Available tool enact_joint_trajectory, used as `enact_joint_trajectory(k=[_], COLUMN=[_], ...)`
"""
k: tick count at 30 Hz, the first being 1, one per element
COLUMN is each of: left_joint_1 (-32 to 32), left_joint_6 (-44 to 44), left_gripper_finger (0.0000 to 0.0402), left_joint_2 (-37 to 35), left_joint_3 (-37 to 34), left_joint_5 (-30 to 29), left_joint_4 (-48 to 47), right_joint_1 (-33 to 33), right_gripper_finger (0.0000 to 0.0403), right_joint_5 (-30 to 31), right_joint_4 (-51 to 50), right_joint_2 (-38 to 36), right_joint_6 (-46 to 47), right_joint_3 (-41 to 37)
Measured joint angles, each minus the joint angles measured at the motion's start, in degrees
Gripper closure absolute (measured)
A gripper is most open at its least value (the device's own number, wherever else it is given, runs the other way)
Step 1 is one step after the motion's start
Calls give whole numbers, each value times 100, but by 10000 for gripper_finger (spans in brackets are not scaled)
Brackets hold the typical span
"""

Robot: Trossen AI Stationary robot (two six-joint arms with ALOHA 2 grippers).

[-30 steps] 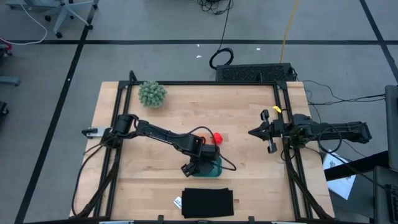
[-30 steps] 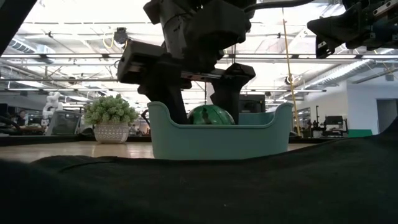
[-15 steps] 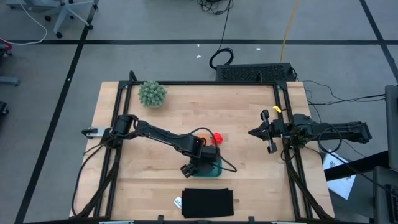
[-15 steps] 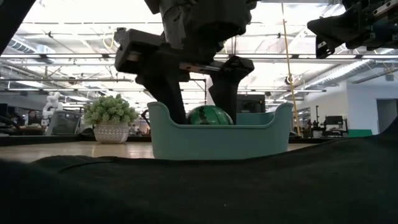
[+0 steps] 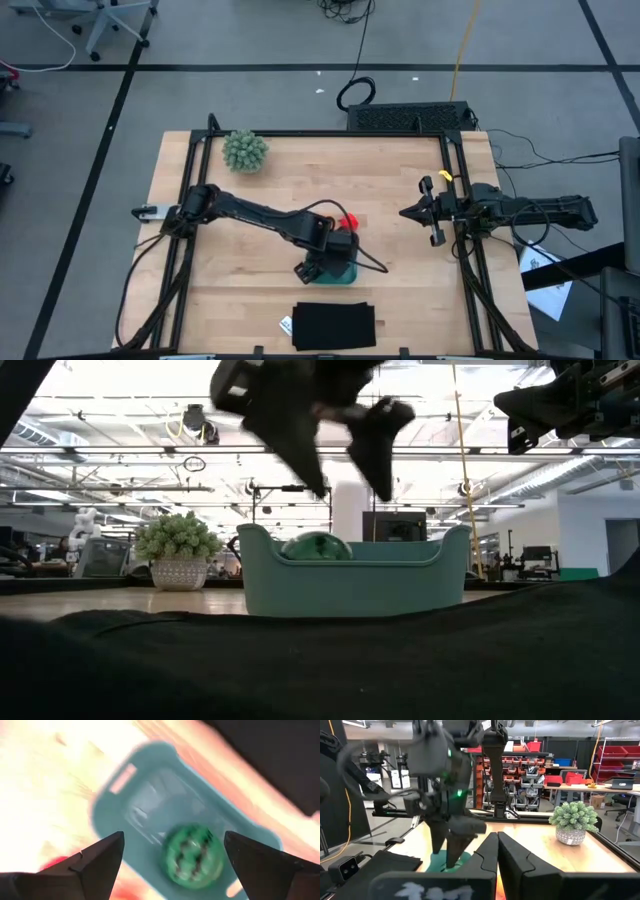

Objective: Pick and placing Produce into tupperware
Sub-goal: Put the watermelon into the blue bin

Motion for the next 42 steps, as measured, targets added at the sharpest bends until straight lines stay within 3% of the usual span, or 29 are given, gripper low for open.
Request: enact_joint_trajectory(k=[4, 10, 21, 26, 31, 42], left_joint_1=[-4, -52, -65, -63, -63, -57], left_joint_6=[-86, 3, -197, -297, -21, 217], left_gripper_finger=[65, 148, 382, 389, 398, 401], left_joint_2=[-2, 0, 0, 0, 0, 4], left_joint_3=[193, 191, 191, 187, 173, -463], left_joint_5=[132, 140, 46, 53, 150, 15], left_joint_4=[198, 203, -298, -306, 277, 1192], right_joint_1=[0, 0, -1, 1, 0, 0], right_gripper_finger=[403, 403, 403, 403, 403, 403], right_joint_5=[0, -17, -20, -20, -21, -22], right_joint_4=[0, -15, -24, -24, -22, -23], right_joint_2=[0, 0, 0, 0, 0, 0], right_joint_6=[12, 15, 34, 25, 15, 23], right_joint_3=[0, 0, 0, 0, 0, 0])
